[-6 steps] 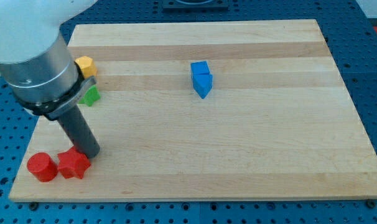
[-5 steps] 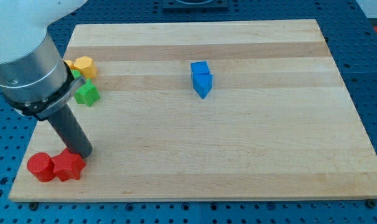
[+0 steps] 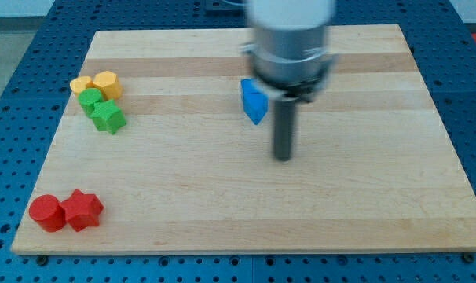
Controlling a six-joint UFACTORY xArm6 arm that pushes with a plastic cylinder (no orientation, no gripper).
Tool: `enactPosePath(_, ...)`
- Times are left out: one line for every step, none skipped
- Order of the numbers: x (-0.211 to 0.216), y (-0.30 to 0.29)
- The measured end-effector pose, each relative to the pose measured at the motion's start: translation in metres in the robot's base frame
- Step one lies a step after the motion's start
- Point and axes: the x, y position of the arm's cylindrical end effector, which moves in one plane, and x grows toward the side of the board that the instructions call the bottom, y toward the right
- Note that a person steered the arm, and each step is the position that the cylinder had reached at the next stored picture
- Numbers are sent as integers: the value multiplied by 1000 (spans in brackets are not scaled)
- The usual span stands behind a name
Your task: Push the blue cube along with blue triangle a bit down
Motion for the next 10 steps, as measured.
enactPosePath(-58,70)
enactPosePath(-123,69)
enactPosePath(-151,26)
enactPosePath(-157,12)
enactPosePath(-156,-2)
enactPosePath(-149,-50)
enactPosePath(-133,-83)
enactPosePath(-114,-85)
enactPosePath(-114,-85)
enactPosePath(-116,-60)
